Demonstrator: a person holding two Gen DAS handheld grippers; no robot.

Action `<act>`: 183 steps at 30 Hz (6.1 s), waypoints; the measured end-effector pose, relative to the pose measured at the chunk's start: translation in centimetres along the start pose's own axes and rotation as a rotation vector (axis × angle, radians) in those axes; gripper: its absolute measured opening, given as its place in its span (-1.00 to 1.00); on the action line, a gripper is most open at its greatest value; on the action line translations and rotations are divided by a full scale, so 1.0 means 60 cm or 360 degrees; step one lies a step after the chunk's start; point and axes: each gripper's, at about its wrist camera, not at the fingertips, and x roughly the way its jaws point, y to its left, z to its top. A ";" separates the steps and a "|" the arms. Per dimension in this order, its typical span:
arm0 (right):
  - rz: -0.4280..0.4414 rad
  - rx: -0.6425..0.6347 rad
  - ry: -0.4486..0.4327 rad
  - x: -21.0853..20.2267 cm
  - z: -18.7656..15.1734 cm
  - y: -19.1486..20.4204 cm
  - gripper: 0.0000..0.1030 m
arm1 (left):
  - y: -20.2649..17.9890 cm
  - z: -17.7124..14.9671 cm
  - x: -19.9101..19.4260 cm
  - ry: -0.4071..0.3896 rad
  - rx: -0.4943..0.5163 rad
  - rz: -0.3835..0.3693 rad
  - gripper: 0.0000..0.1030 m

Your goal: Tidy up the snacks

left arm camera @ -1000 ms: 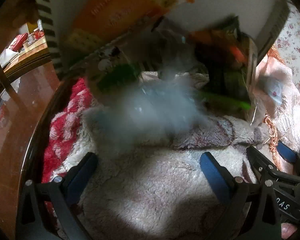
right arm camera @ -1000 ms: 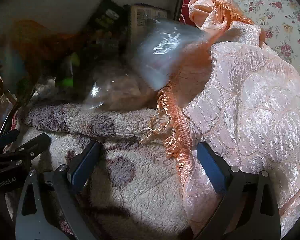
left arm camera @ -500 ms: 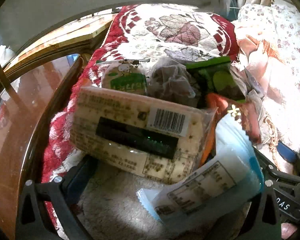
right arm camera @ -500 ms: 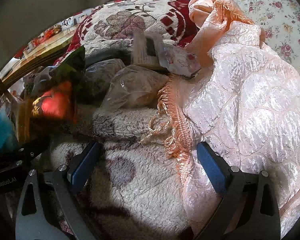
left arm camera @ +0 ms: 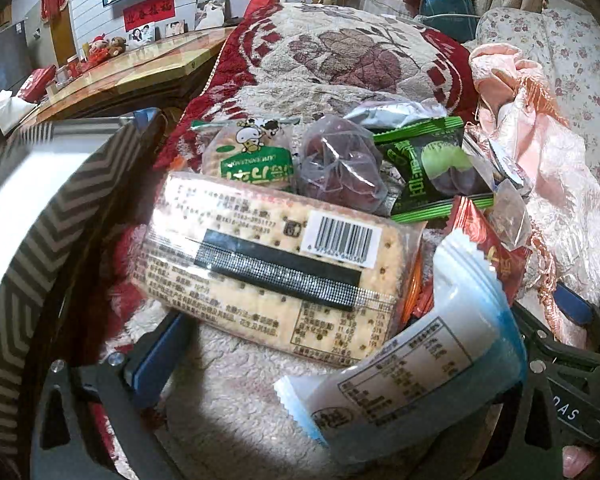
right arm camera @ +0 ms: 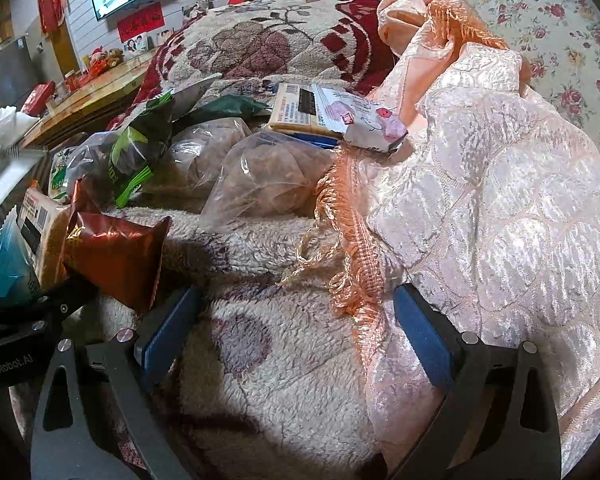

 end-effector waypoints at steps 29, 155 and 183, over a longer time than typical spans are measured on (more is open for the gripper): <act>0.0000 0.0000 0.0000 0.000 0.000 -0.001 0.90 | 0.000 0.000 0.000 0.0000 0.0000 -0.0001 1.00; 0.0726 -0.0723 0.0203 -0.140 0.065 0.218 -0.36 | 0.173 -0.023 -0.211 0.0129 -0.0167 -0.0042 -0.37; 0.0953 -0.1043 0.0298 -0.114 0.091 0.507 -0.36 | 0.432 -0.051 -0.194 0.0156 -0.0632 0.0285 -0.37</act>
